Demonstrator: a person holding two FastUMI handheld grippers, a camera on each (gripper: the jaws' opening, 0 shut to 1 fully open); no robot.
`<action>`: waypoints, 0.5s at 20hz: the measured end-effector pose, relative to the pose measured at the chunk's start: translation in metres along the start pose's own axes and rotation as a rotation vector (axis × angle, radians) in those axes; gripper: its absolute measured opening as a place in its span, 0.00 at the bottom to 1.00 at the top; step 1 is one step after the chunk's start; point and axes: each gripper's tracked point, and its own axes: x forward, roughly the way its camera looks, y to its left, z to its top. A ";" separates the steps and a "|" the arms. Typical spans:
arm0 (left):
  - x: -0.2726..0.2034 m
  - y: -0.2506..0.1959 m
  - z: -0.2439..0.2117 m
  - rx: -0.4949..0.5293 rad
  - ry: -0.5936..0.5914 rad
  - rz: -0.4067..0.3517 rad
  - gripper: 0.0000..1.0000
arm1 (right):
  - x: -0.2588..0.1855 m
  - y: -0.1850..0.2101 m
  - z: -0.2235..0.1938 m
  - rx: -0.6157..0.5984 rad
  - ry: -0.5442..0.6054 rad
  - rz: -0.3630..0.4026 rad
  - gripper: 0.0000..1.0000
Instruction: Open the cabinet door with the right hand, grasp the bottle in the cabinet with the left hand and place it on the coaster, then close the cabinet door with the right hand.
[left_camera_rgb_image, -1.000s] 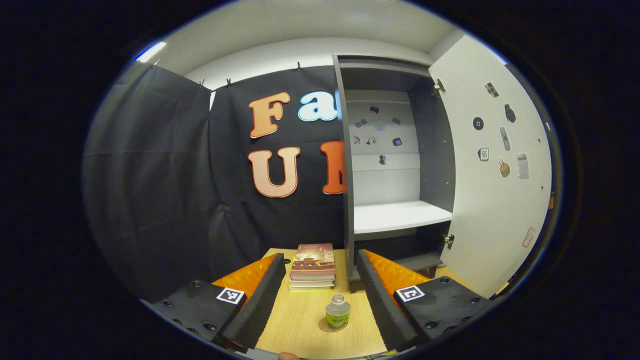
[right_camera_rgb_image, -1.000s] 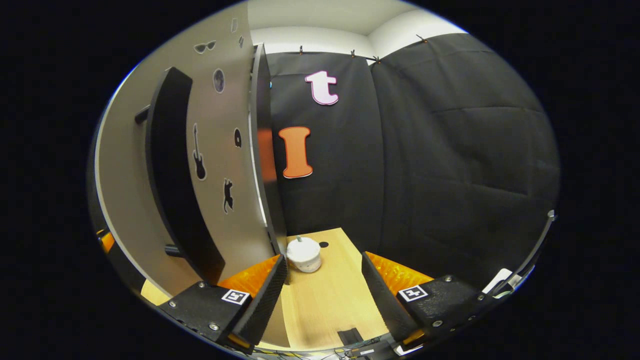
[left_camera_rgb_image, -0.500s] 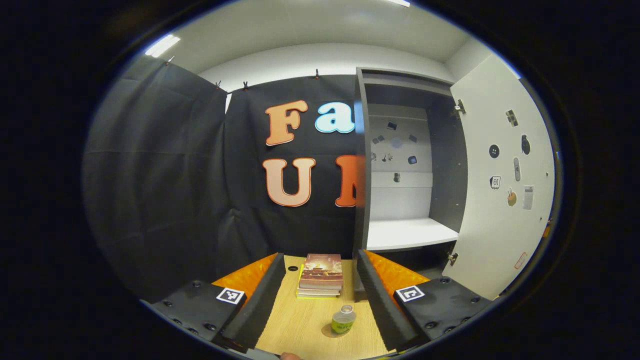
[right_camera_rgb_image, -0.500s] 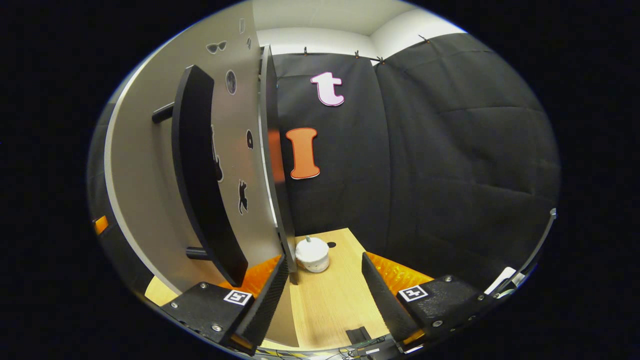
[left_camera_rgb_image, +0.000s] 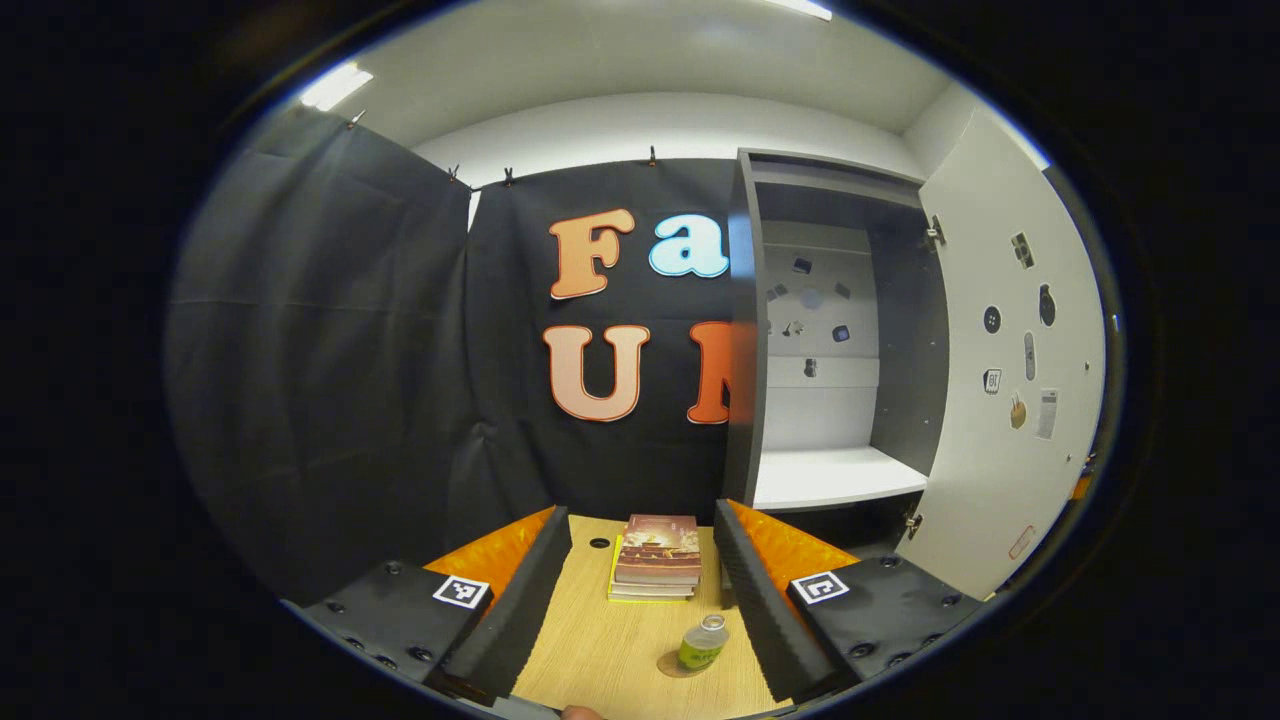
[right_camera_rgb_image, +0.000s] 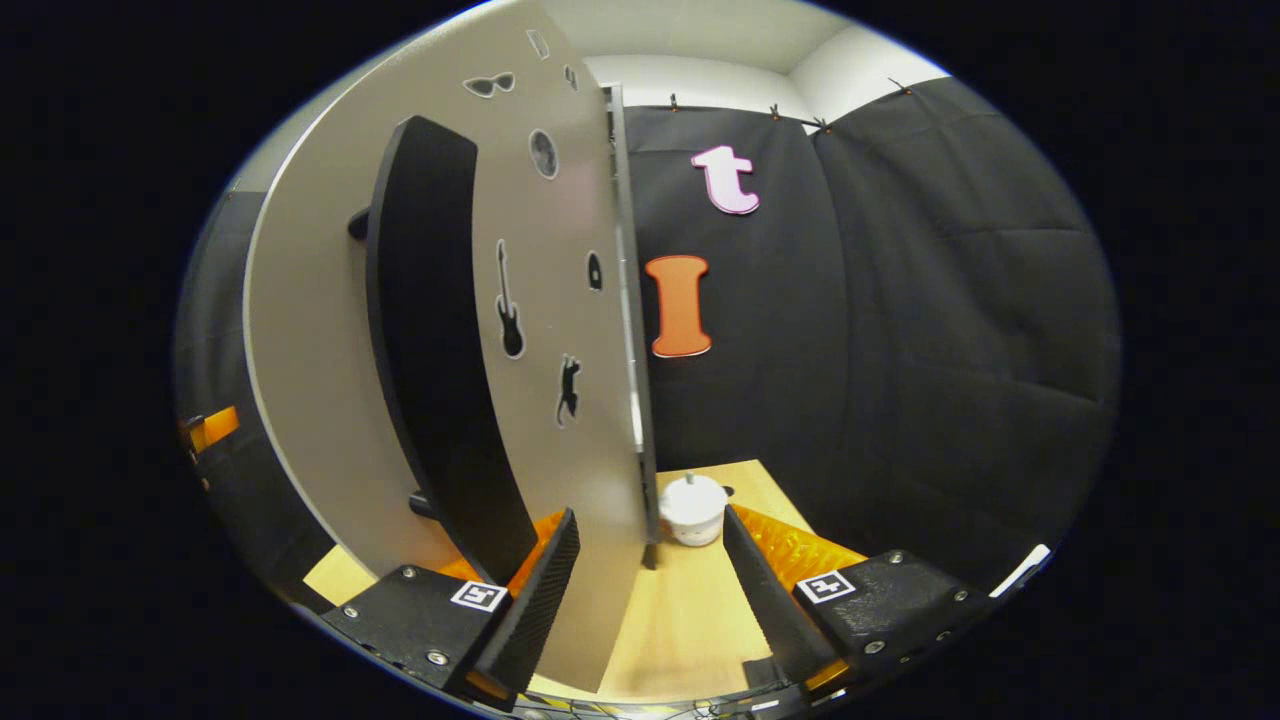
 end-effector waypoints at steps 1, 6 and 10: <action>0.001 0.006 0.000 0.000 0.003 0.002 0.94 | 0.003 0.009 -0.002 0.007 0.004 0.016 0.99; 0.017 0.035 0.004 0.029 0.002 0.012 0.94 | 0.021 0.048 -0.008 0.035 0.018 0.024 0.99; 0.038 0.057 0.004 0.030 0.006 0.009 0.94 | 0.036 0.056 -0.010 0.034 0.019 0.000 0.99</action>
